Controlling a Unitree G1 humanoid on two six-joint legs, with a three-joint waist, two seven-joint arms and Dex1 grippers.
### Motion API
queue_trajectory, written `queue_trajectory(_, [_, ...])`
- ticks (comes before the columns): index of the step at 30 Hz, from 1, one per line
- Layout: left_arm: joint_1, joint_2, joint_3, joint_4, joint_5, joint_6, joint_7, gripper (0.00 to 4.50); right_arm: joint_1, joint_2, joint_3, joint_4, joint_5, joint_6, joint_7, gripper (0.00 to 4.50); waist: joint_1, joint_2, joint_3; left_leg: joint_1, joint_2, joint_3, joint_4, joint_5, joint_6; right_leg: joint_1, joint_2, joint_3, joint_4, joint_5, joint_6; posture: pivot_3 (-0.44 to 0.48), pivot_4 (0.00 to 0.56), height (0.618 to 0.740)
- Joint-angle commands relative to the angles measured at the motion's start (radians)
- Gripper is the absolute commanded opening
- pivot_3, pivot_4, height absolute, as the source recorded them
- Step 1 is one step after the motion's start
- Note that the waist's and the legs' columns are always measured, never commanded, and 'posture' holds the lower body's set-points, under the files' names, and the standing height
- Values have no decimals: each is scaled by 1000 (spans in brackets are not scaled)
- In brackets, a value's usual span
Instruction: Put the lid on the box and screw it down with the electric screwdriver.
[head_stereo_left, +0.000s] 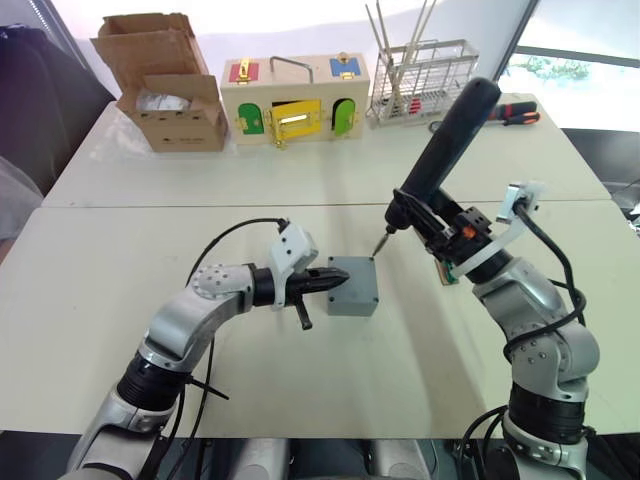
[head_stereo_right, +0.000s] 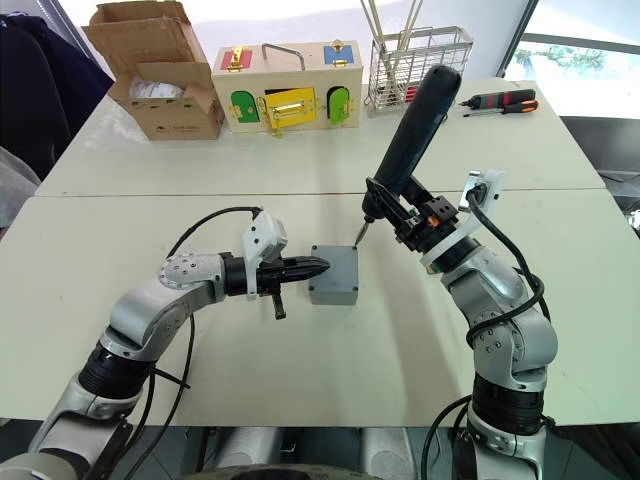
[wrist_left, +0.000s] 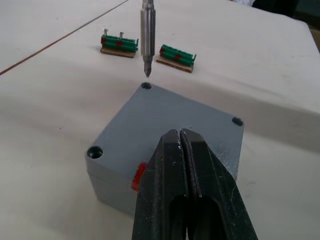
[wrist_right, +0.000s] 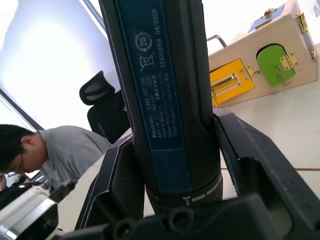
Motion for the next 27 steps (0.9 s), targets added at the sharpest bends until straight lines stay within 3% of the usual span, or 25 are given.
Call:
queue_trajectory(1, [2, 14, -33, 3, 54, -51, -16, 0, -13, -14, 12, -44, 17, -52, 3, 1873, 0, 0, 0, 0, 0, 0, 0, 0, 0, 0, 0, 0, 0, 0, 0, 0, 150, 730])
queue_trajectory(27, [0, -3, -30, 3, 64, -52, -38, 0, 47, -74, 106, 9, -68, -161, 17, 1873, 2, 0, 0, 0, 0, 0, 0, 0, 0, 1, 0, 0, 0, 0, 0, 0, 150, 730])
